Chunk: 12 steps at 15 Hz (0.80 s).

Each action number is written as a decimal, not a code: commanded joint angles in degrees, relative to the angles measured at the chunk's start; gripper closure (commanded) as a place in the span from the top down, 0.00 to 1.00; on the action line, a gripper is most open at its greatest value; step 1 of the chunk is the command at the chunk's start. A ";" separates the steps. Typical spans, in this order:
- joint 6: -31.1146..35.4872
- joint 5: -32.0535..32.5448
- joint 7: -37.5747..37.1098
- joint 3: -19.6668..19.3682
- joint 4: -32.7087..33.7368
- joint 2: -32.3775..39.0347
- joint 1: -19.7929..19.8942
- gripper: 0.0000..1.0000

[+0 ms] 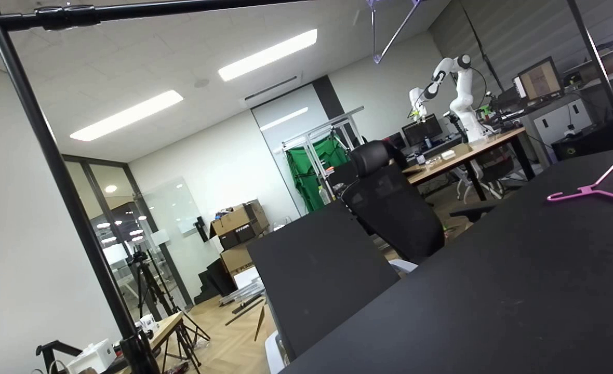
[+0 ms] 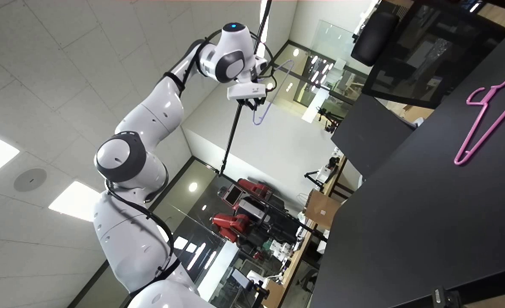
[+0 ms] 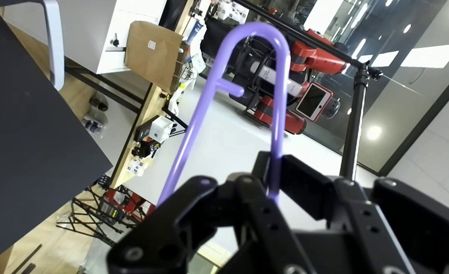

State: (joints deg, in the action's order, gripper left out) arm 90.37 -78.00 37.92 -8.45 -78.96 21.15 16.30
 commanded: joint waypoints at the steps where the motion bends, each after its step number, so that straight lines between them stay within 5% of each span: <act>1: 1.32 -0.11 0.33 0.15 1.53 0.33 -0.05 0.04; 12: 4.66 -0.32 1.63 0.63 1.12 0.09 -0.20 0.04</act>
State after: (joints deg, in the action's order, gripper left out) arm 94.86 -78.27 40.85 -7.94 -78.96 21.16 16.12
